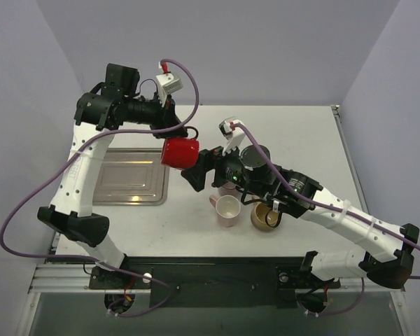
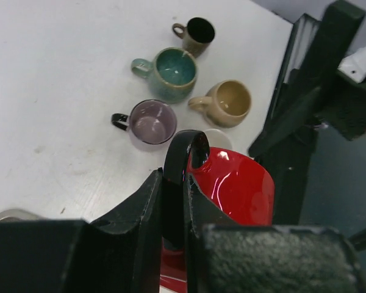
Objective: Turn the mug right side up
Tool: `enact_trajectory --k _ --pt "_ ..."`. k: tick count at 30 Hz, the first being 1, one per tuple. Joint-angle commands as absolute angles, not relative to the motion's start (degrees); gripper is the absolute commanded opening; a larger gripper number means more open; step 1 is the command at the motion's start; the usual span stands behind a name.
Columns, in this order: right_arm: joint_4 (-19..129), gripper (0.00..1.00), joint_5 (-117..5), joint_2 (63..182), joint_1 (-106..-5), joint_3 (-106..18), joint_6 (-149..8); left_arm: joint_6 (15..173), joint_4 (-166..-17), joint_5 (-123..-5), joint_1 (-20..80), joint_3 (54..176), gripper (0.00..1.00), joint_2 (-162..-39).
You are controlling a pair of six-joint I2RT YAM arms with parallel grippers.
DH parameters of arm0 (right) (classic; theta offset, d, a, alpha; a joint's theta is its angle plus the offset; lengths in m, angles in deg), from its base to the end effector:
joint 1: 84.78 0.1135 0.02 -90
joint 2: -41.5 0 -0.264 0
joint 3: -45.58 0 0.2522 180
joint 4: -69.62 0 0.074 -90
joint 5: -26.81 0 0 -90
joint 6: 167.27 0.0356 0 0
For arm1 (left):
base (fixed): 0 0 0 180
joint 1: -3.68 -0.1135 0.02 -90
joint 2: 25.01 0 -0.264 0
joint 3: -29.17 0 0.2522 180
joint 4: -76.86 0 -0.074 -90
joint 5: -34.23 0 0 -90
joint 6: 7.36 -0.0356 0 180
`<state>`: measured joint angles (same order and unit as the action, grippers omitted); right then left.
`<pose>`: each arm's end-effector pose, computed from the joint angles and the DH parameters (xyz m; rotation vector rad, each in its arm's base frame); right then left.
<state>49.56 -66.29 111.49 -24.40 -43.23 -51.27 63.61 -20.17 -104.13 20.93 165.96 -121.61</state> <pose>0.1390 0.2406 0.4406 -0.4623 1.6477 1.1120 0.2926 -0.1187 0.4722 1.0671 1.9060 -0.9477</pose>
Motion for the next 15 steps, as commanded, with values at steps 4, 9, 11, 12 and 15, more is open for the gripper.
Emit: enact_trajectory --k 4,9,11,12,15 --pt "65.9 0.86 -63.5 110.9 -24.4 -42.9 -47.2 75.7 -29.2 -111.5 26.5 163.3 0.0 -113.0" --pt "68.9 0.26 -57.6 111.9 -24.5 -43.9 -45.6 85.5 -38.6 -115.8 29.2 156.2 0.0 -109.1" --pt "67.5 0.0 -58.8 110.6 -24.5 -43.9 -45.5 86.9 -41.8 -114.2 29.4 154.7 0.0 -107.8" --pt "63.7 0.0 -62.9 109.2 -24.5 -44.0 -46.8 86.6 -41.1 -112.6 29.4 154.9 0.01 -107.3" --pt "42.3 0.0 -76.1 107.2 -24.5 -49.4 -50.9 78.0 -33.6 -94.3 29.3 157.3 0.93 -107.5"
